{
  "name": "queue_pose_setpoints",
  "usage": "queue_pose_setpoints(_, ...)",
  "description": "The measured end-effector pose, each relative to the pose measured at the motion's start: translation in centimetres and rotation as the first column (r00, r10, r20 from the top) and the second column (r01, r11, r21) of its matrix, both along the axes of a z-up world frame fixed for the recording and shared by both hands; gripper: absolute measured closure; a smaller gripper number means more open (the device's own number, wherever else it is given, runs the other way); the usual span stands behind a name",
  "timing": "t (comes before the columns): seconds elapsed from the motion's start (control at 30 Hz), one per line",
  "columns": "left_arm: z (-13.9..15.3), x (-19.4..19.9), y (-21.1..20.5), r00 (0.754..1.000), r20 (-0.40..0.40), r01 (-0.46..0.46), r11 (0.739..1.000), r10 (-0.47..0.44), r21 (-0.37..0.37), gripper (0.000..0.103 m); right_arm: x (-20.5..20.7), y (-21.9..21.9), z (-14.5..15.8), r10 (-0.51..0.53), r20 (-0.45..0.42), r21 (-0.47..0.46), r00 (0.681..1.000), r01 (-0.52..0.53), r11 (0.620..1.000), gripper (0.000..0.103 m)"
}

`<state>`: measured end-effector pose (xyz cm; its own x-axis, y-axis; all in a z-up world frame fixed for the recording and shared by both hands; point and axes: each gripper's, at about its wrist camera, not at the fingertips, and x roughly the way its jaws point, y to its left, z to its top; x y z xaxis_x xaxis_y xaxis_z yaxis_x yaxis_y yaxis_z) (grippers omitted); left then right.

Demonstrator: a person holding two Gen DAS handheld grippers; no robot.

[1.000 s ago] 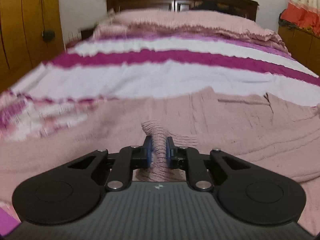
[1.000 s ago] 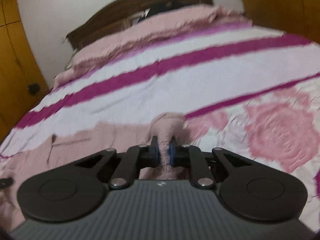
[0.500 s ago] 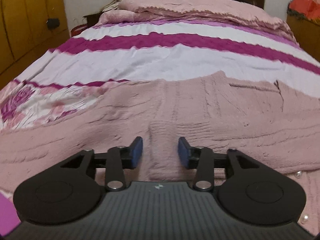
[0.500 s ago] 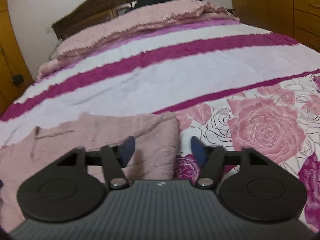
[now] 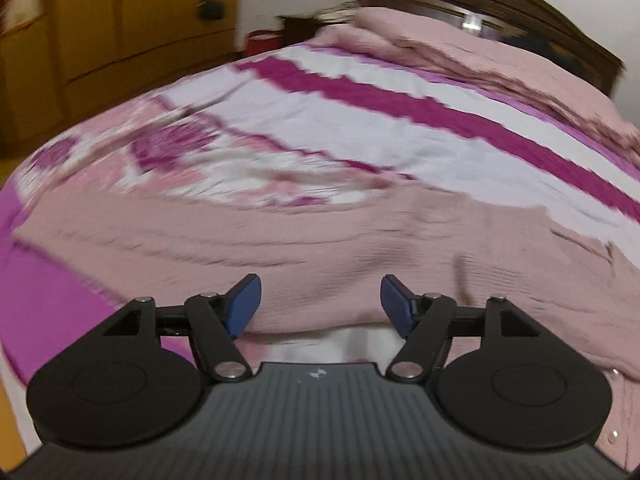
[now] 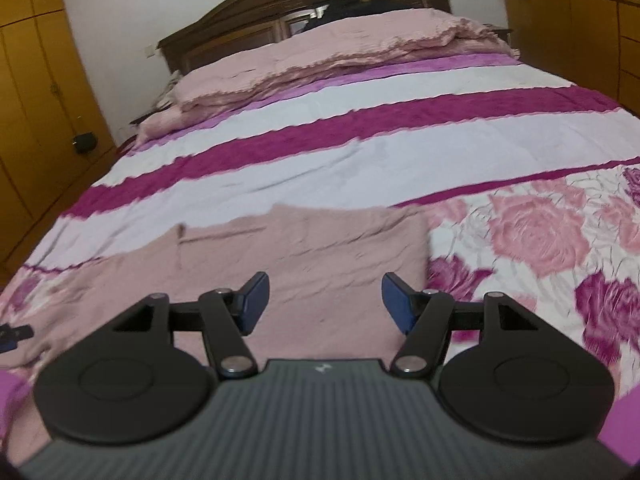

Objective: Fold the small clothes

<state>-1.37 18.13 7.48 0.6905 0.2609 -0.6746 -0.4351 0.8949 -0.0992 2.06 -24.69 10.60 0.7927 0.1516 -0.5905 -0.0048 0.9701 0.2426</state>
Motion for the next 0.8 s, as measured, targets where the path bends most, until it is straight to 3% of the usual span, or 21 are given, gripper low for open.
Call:
queue_pose_setpoints(0.2, -1.4, -2.1, 4.7, 0.989, -0.001, -0.145, 0.982, 0.145, -0.119, 0.028, -2.5, 2.6, -1.1, 0.037, -0.016, 0.006, 0.999, -0.037, 0.999, 0.038)
queue_pose_setpoints(0.47, -4.0, -2.5, 10.2, 0.949, 0.042, -0.290, 0.914, 0.314, -0.284, 0.027, -4.1, 3.8, -3.3, 0.032, -0.073, -0.006, 0.997, -0.032, 0.999, 0.038)
queue_pose_setpoints(0.6, -4.6, -2.3, 11.8, 0.927, 0.079, -0.325, 0.889, 0.367, -0.323, 0.027, -4.6, 3.7, -3.8, 0.013, -0.088, -0.007, 0.996, -0.014, 1.000, 0.038)
queue_pose_setpoints(0.8, -5.0, -1.2, 13.4, 0.913, 0.126, -0.334, 0.887, 0.389, -0.320, 0.027, -5.2, 3.5, -4.2, 0.002, -0.090, 0.005, 0.996, -0.001, 1.000, 0.038)
